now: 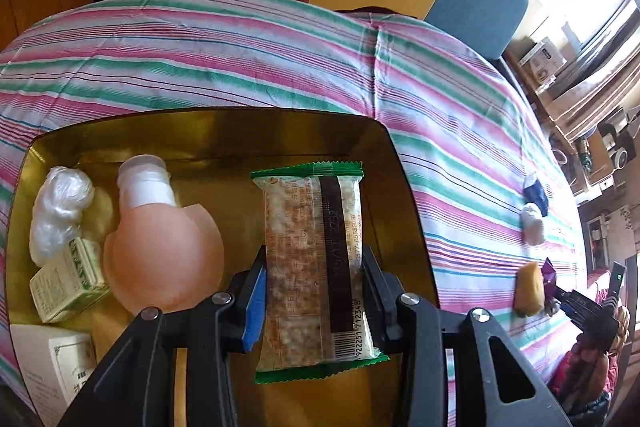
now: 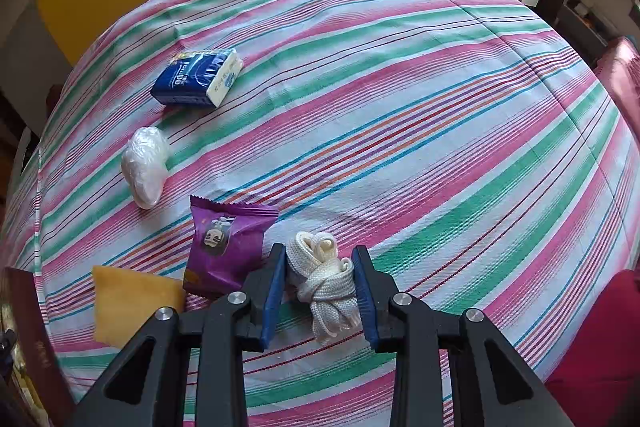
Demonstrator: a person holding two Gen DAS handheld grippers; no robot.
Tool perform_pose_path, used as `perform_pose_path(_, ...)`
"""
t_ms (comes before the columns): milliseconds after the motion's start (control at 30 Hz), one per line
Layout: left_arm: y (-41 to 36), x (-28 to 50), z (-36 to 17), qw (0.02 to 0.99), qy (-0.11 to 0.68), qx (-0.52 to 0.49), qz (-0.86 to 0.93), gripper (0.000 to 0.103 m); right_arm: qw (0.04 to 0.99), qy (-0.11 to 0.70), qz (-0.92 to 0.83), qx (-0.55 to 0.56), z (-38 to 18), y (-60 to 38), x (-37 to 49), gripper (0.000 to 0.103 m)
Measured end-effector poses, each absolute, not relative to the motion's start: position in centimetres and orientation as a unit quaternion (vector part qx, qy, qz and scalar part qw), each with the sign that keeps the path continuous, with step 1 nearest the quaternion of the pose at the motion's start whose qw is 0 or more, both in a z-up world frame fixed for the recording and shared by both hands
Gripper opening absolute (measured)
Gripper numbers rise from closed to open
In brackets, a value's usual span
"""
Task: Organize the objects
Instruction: 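Carry the cracker bar into the tray and open the left gripper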
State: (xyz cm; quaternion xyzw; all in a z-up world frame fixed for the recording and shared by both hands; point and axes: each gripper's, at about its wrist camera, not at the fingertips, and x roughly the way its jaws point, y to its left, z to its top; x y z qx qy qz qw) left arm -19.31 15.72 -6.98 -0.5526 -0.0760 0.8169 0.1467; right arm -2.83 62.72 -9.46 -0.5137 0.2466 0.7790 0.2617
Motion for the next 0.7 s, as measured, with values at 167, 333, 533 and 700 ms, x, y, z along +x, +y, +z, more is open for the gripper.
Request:
perform_pose_path(167,16.2,-20.3,-8.1,0.13,-0.062,-0.561,0.815,0.041,0.261,0.248,0.779,-0.513,-9.5,62.8,-2.8,0.033)
perform_pose_path(333,16.4,-20.9,-9.0,0.119,-0.051,-0.562,0.817,0.041,0.261,0.248,0.779,-0.514,-9.5,62.7,-2.8,0.033)
perform_pose_path(533,16.9,-21.4,-9.2,0.112,-0.037,-0.558,0.821,0.042,0.261,0.247,0.779,-0.514,-9.5,62.8,-2.8,0.033)
perform_pose_path(700,17.0,-20.9,-8.0,0.12,-0.03,-0.547,0.828,0.044,0.261,0.244,0.779,-0.515,-9.5,62.8,-2.8,0.033)
